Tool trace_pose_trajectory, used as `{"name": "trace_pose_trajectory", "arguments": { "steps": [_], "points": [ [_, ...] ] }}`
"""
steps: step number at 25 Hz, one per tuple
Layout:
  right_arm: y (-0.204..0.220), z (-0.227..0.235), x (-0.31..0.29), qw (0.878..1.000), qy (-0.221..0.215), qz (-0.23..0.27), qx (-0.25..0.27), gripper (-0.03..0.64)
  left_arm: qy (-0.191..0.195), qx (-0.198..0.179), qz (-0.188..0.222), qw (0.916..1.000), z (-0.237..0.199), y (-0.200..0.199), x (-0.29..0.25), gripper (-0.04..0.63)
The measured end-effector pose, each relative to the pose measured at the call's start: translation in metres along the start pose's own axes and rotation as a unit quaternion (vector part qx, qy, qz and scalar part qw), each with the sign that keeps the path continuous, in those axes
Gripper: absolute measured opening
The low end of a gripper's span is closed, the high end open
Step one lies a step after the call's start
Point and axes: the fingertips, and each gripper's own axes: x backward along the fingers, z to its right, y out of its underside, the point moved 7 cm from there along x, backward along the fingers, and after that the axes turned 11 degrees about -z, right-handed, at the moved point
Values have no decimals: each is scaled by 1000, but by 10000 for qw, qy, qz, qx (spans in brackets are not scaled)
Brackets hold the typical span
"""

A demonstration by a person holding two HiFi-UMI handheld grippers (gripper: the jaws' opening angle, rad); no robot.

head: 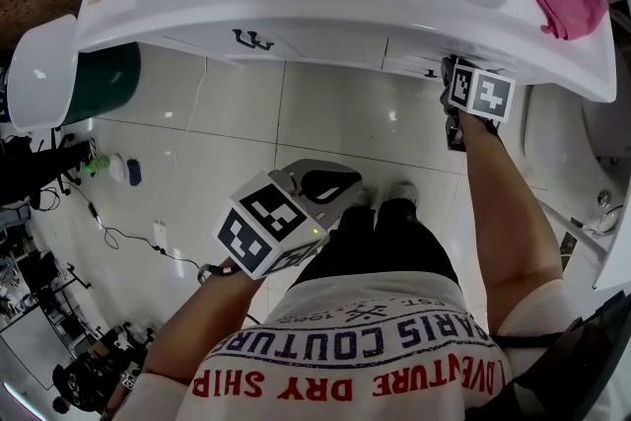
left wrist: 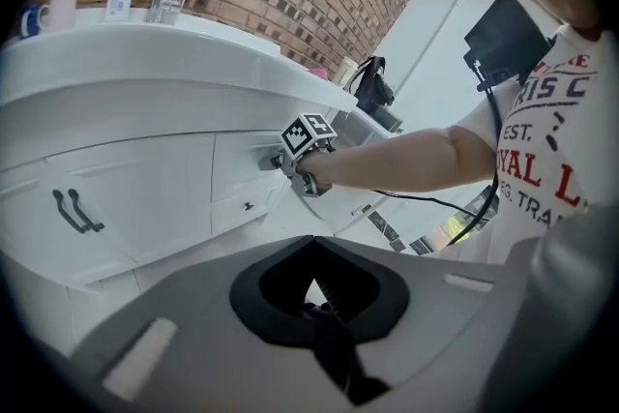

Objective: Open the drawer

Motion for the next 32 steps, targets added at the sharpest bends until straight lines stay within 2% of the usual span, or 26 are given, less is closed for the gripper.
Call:
{"name": "trace_pose_trajectory", "arguments": {
  "steps": [7,25,32],
  "points": [
    [8,-4,1,9999,69,52,-66,130,16,-67,54,10000,-5,0,4,-17],
    [96,-23,26,9992,181,-295,-217,130,349,-287,-68,9990,15,18,10,-17],
    [123,-27,32,9993,156,-288,-205,130,427,-391,-135,9982,21,24,5,-17]
  ]
}}
